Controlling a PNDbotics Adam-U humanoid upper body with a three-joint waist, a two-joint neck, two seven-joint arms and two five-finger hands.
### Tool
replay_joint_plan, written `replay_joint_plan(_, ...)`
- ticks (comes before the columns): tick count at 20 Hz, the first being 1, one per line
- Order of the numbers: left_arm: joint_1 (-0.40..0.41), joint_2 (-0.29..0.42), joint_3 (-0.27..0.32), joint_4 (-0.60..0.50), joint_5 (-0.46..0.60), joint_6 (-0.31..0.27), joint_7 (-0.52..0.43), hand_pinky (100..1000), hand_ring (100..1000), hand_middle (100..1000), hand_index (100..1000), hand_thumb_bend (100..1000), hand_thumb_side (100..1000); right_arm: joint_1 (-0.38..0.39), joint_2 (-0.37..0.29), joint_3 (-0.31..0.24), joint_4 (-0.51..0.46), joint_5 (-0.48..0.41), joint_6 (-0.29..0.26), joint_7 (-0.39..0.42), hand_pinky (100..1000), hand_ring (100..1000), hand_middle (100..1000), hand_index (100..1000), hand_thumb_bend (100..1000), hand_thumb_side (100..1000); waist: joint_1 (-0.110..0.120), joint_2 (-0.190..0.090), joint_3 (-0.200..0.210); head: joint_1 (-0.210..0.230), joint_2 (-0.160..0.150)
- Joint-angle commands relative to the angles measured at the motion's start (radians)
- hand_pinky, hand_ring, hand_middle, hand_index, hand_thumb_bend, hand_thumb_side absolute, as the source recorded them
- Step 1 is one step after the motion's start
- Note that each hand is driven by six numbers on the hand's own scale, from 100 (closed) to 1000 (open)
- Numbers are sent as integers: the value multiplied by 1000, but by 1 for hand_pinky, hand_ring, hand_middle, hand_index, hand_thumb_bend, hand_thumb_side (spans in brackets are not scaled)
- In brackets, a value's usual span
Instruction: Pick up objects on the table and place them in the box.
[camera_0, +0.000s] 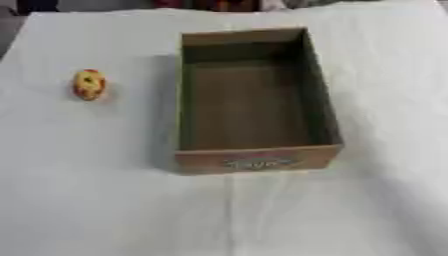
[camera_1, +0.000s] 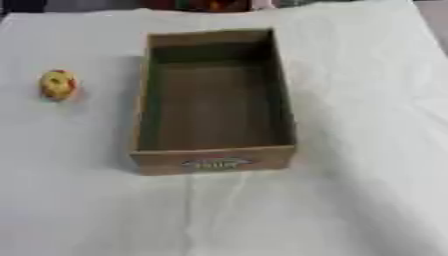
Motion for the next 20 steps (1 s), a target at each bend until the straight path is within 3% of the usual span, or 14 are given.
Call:
replay_joint_plan(1, -6, 13, 12, -17, 1, -1, 2, 530, 580, 608, 762, 100, 846, -2, -17, -15, -14, 6, -1, 0, 617, 630, 757, 845, 100, 858, -3, -23, -2, -2, 1)
replay_joint_plan(9, -11, 17, 7, -17, 4, 1, -5, 531, 579, 608, 763, 100, 848, 0, -17, -15, -14, 6, -1, 0, 617, 630, 757, 844, 100, 857, -3, -26, -3, -2, 1)
replay_joint_plan(13, -46, 41, -5, -17, -8, 36, -32, 531, 581, 610, 768, 100, 854, 0, -18, -14, -14, 4, -1, 1, 617, 631, 757, 844, 100, 857, -2, -31, -4, -1, 3)
replay_joint_plan(16, -97, 81, -20, -8, -69, 100, -84, 530, 586, 614, 774, 100, 854, 0, -18, -12, -14, 2, 0, 3, 617, 631, 756, 844, 100, 857, -1, -35, -7, 2, 3)
replay_joint_plan(20, -186, 150, -51, 79, -250, 174, -200, 533, 602, 634, 789, 100, 838, -1, -20, -9, -14, 0, 0, 7, 617, 631, 757, 844, 100, 857, 2, -40, -15, 6, 1)
